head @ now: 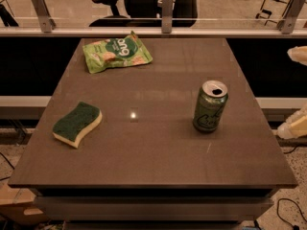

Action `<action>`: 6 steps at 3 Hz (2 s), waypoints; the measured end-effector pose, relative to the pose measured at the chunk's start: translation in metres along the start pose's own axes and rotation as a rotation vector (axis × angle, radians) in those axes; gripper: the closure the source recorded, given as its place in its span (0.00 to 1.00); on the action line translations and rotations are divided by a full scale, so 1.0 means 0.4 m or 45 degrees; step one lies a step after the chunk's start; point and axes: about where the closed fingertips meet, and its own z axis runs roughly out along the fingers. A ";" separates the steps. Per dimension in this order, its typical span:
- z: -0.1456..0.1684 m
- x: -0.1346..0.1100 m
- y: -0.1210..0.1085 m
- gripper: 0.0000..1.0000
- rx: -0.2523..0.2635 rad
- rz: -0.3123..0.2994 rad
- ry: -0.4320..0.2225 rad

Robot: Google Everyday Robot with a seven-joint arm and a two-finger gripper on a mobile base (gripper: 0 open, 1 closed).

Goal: Move green can near green rice chip bag

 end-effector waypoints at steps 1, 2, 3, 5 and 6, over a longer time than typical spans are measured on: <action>0.029 0.003 -0.006 0.00 0.022 0.033 -0.143; 0.064 -0.006 -0.014 0.00 0.045 0.066 -0.258; 0.104 -0.017 -0.015 0.00 0.045 0.098 -0.348; 0.180 -0.037 0.020 0.00 -0.014 0.151 -0.470; 0.220 -0.048 0.049 0.00 -0.049 0.173 -0.546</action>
Offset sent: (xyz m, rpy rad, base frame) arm 0.0299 0.0183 -0.0246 0.3079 -0.1241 -0.0404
